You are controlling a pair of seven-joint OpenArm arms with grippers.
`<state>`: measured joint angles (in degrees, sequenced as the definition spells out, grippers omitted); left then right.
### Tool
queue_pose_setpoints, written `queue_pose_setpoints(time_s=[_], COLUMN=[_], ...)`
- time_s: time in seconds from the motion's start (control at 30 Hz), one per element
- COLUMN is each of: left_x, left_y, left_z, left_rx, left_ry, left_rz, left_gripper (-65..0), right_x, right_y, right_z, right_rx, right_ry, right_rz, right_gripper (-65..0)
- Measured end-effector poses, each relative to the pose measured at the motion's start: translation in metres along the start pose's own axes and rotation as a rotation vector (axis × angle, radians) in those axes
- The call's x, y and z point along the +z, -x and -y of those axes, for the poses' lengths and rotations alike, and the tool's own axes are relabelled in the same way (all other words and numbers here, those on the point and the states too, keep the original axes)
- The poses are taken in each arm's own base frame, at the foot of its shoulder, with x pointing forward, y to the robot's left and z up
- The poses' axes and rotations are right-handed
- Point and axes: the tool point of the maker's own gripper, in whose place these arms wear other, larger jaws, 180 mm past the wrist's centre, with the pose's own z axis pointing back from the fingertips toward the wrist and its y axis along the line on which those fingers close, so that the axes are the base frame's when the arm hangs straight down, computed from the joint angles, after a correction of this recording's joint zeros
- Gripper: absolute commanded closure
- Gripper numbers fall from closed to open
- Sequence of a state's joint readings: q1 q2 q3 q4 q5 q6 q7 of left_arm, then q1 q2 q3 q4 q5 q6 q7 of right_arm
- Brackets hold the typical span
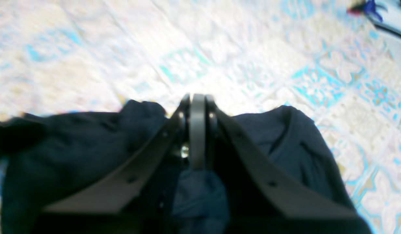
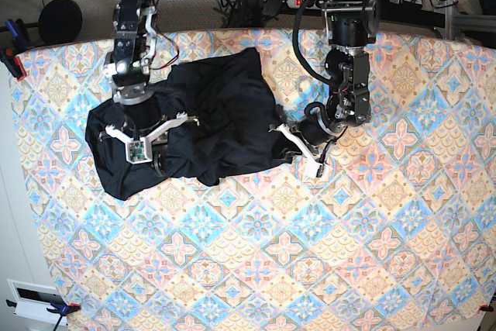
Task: Layout the t-shirt on the table in an organized manner, then fold the t-shirt properly
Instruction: 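Grasp the shirt fabric with the right gripper and pull it outward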
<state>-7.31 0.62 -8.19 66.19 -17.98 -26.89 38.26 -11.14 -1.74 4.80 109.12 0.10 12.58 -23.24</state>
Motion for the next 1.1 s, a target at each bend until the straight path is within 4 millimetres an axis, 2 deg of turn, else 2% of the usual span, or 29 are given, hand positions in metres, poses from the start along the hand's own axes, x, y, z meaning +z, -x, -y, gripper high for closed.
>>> queue_pose_setpoints(time_s=[0.17, 0.27, 0.37, 0.43, 0.87, 0.93, 1.1], left_x=[0.0, 0.0, 0.0, 0.0, 0.0, 0.0, 0.0], left_y=[0.0, 0.0, 0.0, 0.0, 0.0, 0.0, 0.0], left_z=[0.0, 0.0, 0.0, 0.0, -0.001, -0.001, -0.001], left_rx=[0.001, -0.001, 0.0, -0.001, -0.001, -0.001, -0.001], left_ry=[-0.001, 0.0, -0.001, 0.0, -0.001, 0.0, -0.001], left_rz=[-0.001, -0.001, 0.0, -0.001, -0.001, -0.001, -0.001], left_gripper=[0.0, 0.0, 0.0, 0.0, 0.0, 0.0, 0.0], right_x=[-0.001, 0.002, 0.004, 0.004, 0.004, 0.004, 0.002], right_y=[-0.014, 0.0, 0.013, 0.024, 0.113, 0.12, 0.122], right_z=[-0.07, -0.104, -0.124, -0.13, -0.135, -0.136, -0.139], right_rx=[-0.038, -0.021, -0.007, -0.002, -0.016, -0.023, -0.044], right_ry=[-0.208, -0.297, -0.351, -0.368, -0.382, -0.383, -0.38], right_rz=[0.038, -0.045, -0.102, -0.143, -0.391, -0.402, -0.402], right_gripper=[0.0, 0.0, 0.0, 0.0, 0.0, 0.0, 0.0])
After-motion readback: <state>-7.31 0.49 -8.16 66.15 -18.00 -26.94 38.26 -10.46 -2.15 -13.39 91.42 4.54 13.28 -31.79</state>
